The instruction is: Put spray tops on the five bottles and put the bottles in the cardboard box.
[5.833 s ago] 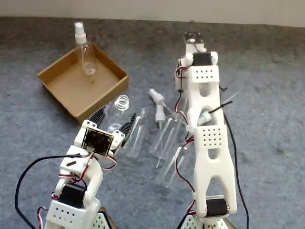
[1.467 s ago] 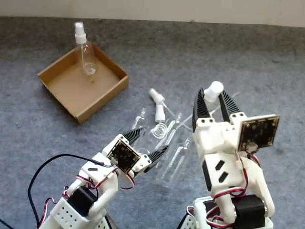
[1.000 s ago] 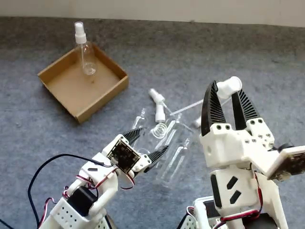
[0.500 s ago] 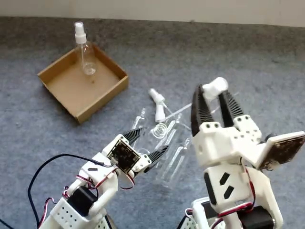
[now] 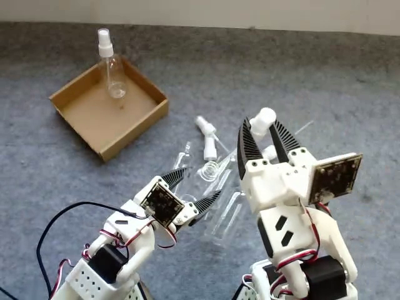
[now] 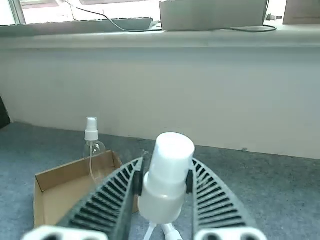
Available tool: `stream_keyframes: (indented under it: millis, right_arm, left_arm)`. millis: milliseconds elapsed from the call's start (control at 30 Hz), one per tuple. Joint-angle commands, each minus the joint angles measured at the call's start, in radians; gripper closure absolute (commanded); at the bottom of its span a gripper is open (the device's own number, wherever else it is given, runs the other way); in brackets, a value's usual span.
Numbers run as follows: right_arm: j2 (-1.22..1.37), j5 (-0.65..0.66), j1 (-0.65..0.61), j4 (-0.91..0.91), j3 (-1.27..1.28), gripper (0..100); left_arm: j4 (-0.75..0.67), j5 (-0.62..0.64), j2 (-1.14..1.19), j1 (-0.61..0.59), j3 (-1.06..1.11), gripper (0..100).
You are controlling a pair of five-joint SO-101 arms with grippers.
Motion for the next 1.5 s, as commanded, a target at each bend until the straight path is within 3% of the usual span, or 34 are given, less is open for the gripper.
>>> stream_keyframes:
  millis: [0, 200, 467, 567, 767, 1100, 1267, 1467]
  right_arm:
    - [-0.005, 0.017, -0.007, -0.028, 0.008, 91.8]
    - [-0.005, 0.017, -0.013, -0.024, 0.079, 91.8]
    - [-0.005, 0.021, -0.174, -0.007, 0.104, 91.7]
    - [-0.005, 0.021, -0.179, 0.067, 0.101, 91.0]
    - [-0.005, 0.021, -0.177, 0.157, 0.099, 79.4]
    - [-0.005, 0.023, -0.170, 0.154, 0.058, 78.9]
    - [-0.005, 0.021, -0.027, 0.156, -0.059, 80.0]
    - [-0.005, 0.025, 0.150, 0.153, -0.127, 91.1]
  left_arm:
    - [-0.005, -0.008, -0.019, 0.007, 0.021, 85]
    - [-0.005, -0.008, -0.019, 0.007, 0.021, 85]
    - [-0.005, -0.008, -0.019, 0.007, 0.021, 85]
    - [-0.005, -0.008, -0.019, 0.007, 0.021, 85]
    - [-0.005, -0.008, -0.019, 0.005, 0.021, 85]
    - [-0.005, -0.009, -0.019, 0.005, 0.021, 85]
    - [-0.005, -0.009, -0.019, 0.005, 0.021, 85]
    - [-0.005, -0.009, -0.019, 0.005, 0.021, 85]
